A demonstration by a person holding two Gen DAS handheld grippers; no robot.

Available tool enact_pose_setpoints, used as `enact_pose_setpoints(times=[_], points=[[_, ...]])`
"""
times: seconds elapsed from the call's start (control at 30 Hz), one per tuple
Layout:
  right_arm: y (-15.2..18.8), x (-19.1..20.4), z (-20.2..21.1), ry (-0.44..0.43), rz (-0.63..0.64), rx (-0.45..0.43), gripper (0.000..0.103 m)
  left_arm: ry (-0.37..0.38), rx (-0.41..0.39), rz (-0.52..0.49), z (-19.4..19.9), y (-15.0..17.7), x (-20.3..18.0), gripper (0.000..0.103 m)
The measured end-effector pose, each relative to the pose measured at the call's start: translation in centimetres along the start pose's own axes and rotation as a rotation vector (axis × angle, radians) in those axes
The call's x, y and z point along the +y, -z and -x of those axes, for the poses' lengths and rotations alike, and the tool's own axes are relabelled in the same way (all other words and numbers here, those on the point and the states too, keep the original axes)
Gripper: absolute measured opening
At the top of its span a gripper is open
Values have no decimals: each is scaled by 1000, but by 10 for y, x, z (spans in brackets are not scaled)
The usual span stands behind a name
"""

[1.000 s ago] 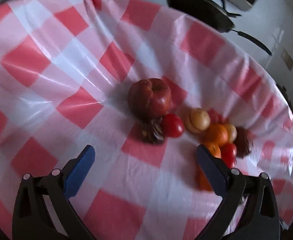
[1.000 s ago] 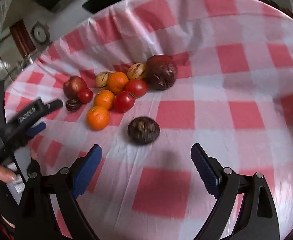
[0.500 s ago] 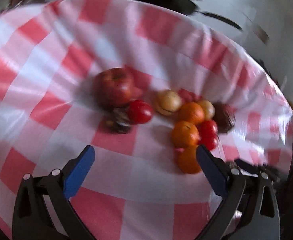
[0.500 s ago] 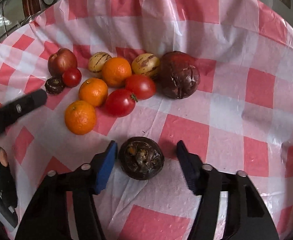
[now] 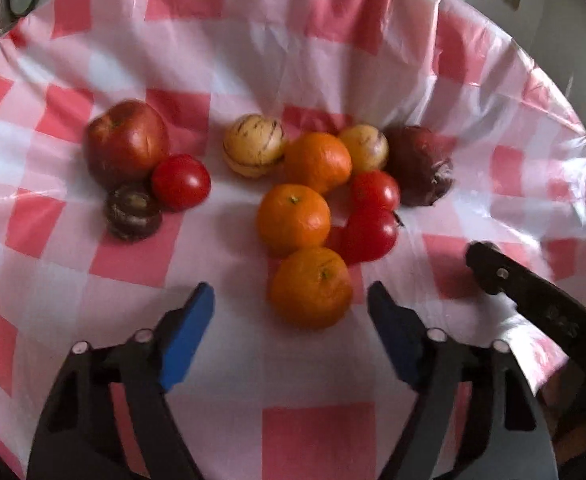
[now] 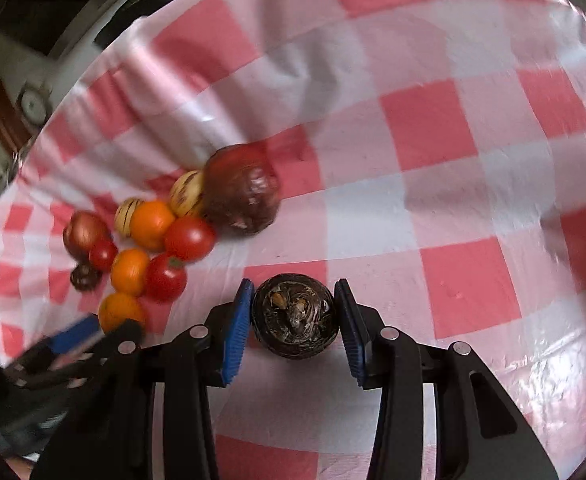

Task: Organize fruits
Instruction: 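Grasp a dark round fruit with the right tool while the left tool grasps a mandarin, then carry the dark fruit and the mandarin toward the white bin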

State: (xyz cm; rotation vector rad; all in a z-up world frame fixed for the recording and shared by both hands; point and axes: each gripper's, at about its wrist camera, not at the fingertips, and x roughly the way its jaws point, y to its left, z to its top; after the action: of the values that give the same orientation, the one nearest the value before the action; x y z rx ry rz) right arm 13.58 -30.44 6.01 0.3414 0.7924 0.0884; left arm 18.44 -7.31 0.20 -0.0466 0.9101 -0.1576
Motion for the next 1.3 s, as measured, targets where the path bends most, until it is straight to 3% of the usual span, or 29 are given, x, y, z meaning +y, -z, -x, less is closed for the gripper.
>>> enact_pose_setpoints(times=[0.1,0.13,0.17,0.23,0.53,0.87,1.03,1.3], points=[[1,-1,1,1,-1,-7,41,-58,-2,-32,-6,-3,-10,54],[2,1,1,4,8,-11,41,-52,-10,-56,-6,-1,-15,39],[3,2,1,7,13,-14,41,-50,-15,-72,-5,1,-18,38],[6,4,1,9,23,-21,41,-52,-27,-80,-1,5,-18,38],[6,-2,6,-34,-8,-39,41,83,-98,91,16,15,22,37],[10,-16,14,-119,-50,-49,41,119,-108,169,22,9,38,37],[10,-23,23,-187,-65,-65,41,72,-142,192,47,25,54,37],[30,-16,48,-206,-56,-108,41,26,-153,230,99,79,86,38]])
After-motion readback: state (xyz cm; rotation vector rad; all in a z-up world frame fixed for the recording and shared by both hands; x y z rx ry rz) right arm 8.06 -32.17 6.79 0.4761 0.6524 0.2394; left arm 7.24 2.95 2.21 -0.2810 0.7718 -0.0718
